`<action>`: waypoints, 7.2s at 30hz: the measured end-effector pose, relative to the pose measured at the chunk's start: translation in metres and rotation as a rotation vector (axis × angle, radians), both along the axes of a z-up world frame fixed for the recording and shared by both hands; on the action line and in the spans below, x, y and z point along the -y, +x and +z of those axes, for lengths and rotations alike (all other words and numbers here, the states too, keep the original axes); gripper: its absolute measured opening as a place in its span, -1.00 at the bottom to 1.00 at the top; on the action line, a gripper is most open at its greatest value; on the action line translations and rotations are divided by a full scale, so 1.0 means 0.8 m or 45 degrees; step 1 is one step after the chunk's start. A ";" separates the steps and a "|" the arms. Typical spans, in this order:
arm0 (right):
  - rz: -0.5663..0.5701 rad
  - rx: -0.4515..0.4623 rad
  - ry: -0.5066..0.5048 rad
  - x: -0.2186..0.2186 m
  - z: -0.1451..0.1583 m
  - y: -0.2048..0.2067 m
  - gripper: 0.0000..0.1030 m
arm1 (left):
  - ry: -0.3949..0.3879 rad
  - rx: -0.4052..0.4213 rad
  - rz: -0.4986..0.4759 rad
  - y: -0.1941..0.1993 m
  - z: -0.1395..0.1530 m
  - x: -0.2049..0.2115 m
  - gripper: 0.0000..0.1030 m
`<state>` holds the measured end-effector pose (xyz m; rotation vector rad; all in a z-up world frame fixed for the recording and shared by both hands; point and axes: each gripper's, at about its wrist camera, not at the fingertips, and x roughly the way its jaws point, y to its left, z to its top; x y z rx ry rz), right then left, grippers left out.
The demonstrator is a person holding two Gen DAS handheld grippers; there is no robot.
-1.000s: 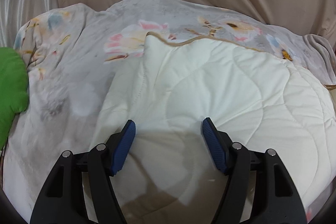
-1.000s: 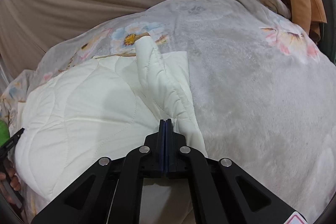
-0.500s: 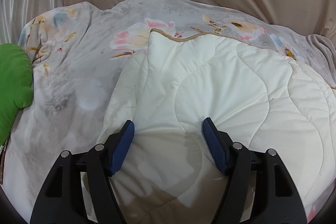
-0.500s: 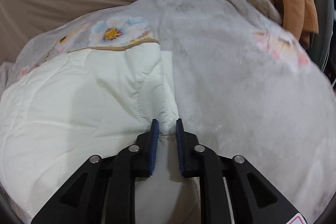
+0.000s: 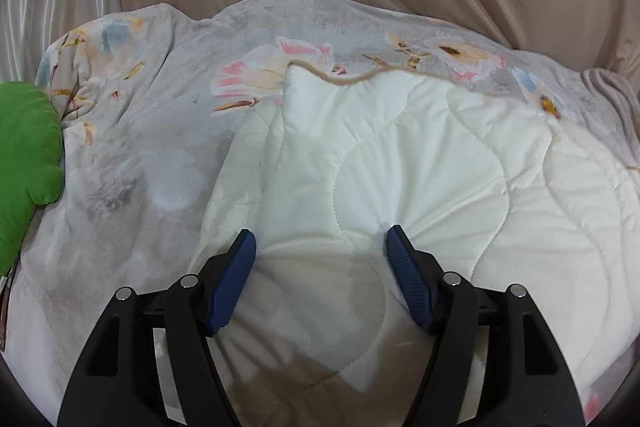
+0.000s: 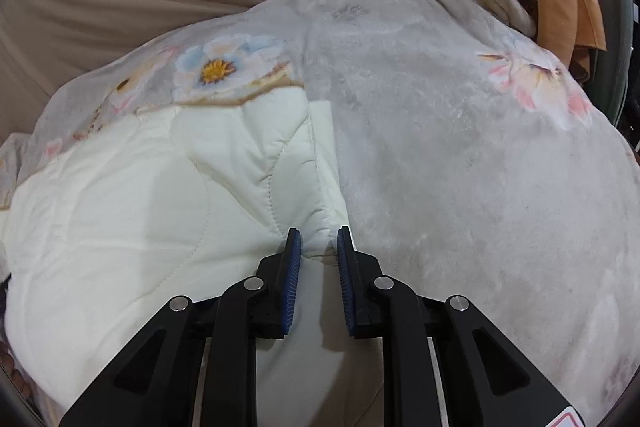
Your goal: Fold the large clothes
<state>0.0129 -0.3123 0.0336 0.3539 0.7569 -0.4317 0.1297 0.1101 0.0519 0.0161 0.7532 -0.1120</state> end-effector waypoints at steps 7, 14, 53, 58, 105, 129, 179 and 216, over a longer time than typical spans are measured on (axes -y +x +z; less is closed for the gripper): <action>0.159 0.106 -0.044 -0.030 0.051 0.051 -0.64 | -0.140 0.036 -0.033 0.072 0.062 0.003 0.44; 0.105 -0.061 0.029 0.000 -0.009 0.135 -0.76 | -0.003 -0.171 -0.013 0.170 -0.004 0.041 0.64; 0.726 -0.081 -0.027 -0.231 -0.007 0.133 -0.67 | -0.515 -0.273 -0.029 0.014 -0.005 -0.057 0.18; 0.729 -0.065 0.044 -0.220 -0.004 0.133 -0.67 | -0.500 -0.118 -0.084 -0.011 0.065 -0.040 -0.58; 0.254 0.330 0.553 -0.001 0.004 -0.139 -0.82 | -0.053 -0.127 -0.879 -0.097 0.016 0.422 -0.55; 0.548 0.212 0.577 -0.037 0.054 0.013 -0.18 | -0.319 0.062 -0.503 -0.113 0.117 0.174 0.55; 0.206 0.281 0.272 0.060 0.060 0.035 -0.80 | 0.072 0.010 -0.588 -0.098 0.035 0.312 0.71; 0.230 0.090 0.041 -0.013 -0.013 -0.114 -0.34 | 0.084 0.000 -0.536 -0.098 0.023 0.322 0.86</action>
